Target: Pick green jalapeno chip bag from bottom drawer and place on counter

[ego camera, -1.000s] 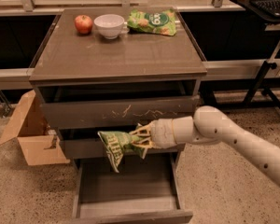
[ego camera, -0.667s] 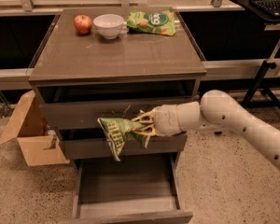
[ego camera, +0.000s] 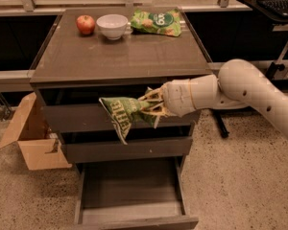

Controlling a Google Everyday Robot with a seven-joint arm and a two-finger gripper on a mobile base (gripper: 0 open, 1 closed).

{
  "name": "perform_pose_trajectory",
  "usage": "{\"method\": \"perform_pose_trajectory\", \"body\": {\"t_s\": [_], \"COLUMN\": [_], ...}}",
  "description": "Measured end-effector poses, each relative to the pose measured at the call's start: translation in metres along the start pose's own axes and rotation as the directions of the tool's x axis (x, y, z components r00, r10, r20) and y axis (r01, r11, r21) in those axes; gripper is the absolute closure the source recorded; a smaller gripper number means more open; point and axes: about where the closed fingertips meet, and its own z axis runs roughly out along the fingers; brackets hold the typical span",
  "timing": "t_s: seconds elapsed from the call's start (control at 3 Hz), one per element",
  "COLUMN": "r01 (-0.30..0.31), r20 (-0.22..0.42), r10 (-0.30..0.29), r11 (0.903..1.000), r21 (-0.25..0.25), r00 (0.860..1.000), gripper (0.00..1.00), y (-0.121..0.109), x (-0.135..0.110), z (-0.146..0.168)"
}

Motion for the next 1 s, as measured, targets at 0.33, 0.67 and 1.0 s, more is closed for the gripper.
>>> {"method": "perform_pose_trajectory", "body": {"t_s": [0.33,0.67,1.0], "r01": [0.057,0.077,0.083], "r20": [-0.056,-0.074,-0.087], "r10": [-0.058,-0.079,-0.086], "r11": [0.9980,0.9964,0.9958], "r21": [-0.026,-0.037,-0.038], "r00": [0.997,0.994,0.993], "gripper": [1.00,1.00,1.00], "y": [-0.021,-0.027,-0.037], "x": [-0.012,-0.017,-0.017], "z": [-0.013,-0.016,-0.021]}}
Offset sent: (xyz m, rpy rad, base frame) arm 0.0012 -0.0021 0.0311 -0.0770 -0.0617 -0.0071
